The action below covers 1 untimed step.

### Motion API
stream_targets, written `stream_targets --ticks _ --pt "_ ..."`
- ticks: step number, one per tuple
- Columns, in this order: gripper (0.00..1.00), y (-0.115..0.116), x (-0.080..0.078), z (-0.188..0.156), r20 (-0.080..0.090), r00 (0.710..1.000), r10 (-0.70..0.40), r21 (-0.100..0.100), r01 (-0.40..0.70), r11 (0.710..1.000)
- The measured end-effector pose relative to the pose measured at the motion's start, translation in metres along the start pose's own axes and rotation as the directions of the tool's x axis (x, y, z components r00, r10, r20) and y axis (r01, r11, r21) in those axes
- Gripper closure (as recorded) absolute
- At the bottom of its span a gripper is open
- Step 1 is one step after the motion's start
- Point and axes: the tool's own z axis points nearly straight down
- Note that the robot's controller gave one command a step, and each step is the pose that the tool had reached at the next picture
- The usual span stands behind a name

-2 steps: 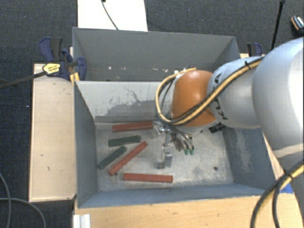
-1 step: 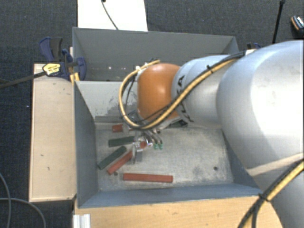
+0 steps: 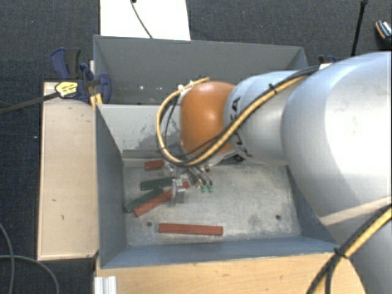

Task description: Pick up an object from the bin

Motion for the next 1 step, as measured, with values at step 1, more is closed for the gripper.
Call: stream_targets --ticks 1 --pt "1.0 -0.04 0.0219 -0.1479 0.007 0.986 -0.165 0.0 0.165 0.986"
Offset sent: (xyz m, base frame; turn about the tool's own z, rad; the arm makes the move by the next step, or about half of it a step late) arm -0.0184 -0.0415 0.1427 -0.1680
